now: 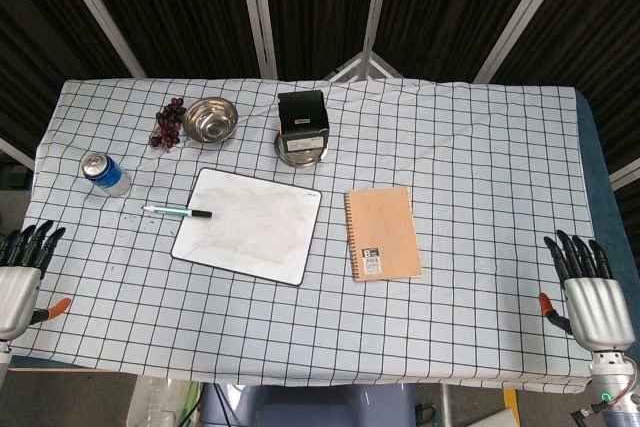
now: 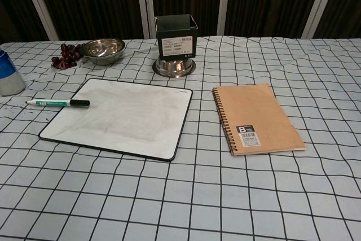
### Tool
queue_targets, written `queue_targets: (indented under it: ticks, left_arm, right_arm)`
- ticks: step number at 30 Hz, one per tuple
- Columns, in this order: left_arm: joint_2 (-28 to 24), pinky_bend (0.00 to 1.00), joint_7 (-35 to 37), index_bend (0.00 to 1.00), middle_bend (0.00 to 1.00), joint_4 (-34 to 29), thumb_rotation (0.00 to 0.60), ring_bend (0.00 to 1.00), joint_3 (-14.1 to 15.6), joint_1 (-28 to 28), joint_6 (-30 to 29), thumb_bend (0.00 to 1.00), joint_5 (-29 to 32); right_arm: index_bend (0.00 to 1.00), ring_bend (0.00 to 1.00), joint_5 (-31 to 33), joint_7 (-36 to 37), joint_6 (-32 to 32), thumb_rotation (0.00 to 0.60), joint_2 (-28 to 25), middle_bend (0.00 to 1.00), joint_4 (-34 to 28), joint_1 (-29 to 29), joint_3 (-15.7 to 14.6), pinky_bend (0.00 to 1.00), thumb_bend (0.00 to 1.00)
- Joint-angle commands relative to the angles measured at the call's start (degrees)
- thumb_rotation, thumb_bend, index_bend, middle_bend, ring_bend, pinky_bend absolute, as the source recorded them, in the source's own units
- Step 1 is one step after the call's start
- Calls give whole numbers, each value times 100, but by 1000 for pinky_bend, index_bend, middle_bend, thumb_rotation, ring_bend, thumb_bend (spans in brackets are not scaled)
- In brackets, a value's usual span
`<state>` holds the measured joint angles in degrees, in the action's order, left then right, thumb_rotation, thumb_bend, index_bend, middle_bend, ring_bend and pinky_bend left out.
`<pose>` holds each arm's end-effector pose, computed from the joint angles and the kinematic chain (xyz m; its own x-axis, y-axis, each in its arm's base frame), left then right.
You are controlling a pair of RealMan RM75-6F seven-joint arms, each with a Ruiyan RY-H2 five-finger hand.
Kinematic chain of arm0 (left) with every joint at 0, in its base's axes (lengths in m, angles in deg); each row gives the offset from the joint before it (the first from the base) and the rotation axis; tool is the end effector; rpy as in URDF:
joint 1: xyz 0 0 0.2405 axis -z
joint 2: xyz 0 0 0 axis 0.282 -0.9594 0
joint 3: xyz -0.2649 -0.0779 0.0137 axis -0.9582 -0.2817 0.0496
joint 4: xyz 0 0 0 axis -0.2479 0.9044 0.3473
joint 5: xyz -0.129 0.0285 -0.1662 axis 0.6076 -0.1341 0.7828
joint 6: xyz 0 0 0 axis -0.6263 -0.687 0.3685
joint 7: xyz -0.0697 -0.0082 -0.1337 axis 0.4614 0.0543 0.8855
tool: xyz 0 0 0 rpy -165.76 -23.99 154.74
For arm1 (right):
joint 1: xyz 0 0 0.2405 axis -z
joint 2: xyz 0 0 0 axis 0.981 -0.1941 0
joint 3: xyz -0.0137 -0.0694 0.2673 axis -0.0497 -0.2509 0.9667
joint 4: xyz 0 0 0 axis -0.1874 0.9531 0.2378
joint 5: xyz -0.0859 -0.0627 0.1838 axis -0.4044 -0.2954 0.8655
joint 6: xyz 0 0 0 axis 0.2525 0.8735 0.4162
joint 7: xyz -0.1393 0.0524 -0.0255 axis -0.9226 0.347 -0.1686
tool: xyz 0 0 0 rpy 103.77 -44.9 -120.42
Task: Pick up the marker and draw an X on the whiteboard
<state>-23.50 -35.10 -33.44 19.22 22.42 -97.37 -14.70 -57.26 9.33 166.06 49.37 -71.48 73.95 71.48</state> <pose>-0.3322 0.1897 0.1578 0.5681 0.0672 0.8202 0.8227 -0.0236 -0.5679 -0.3317 -0.1905 0.1614 0.5374 -0.0313 0.8427 -0.8432 -0.0014 0.5377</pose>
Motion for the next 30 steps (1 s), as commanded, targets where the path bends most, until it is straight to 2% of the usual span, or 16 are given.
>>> queue_targets:
  ticks: [1,20,26,30]
  left_arm:
    - [-1,0,17,0,0,-12,600,0,-4,1,3,67,9]
    - [-37,0,43,0,0,-93,600,0,-103,83,211,66,291]
    - [-45,0,-160,0,0,-66,600,0,-376,386,489,72,518]
    - [76,0,-439,0,0,-5,600,0,-720,881,1104,134,992]
  right_arm:
    - [0,0,18,10,7,600,-4,0,-3,4,4,0,348]
    - [0,0,72,8,-24,600,-30,0,-52,14,0,0,348]
    - [0,0,116,77,-59,600,-67,0,-93,23,-6,0,348]
    - [0,0,158,146,-99,600,-78,0,-126,9,12,0,348]
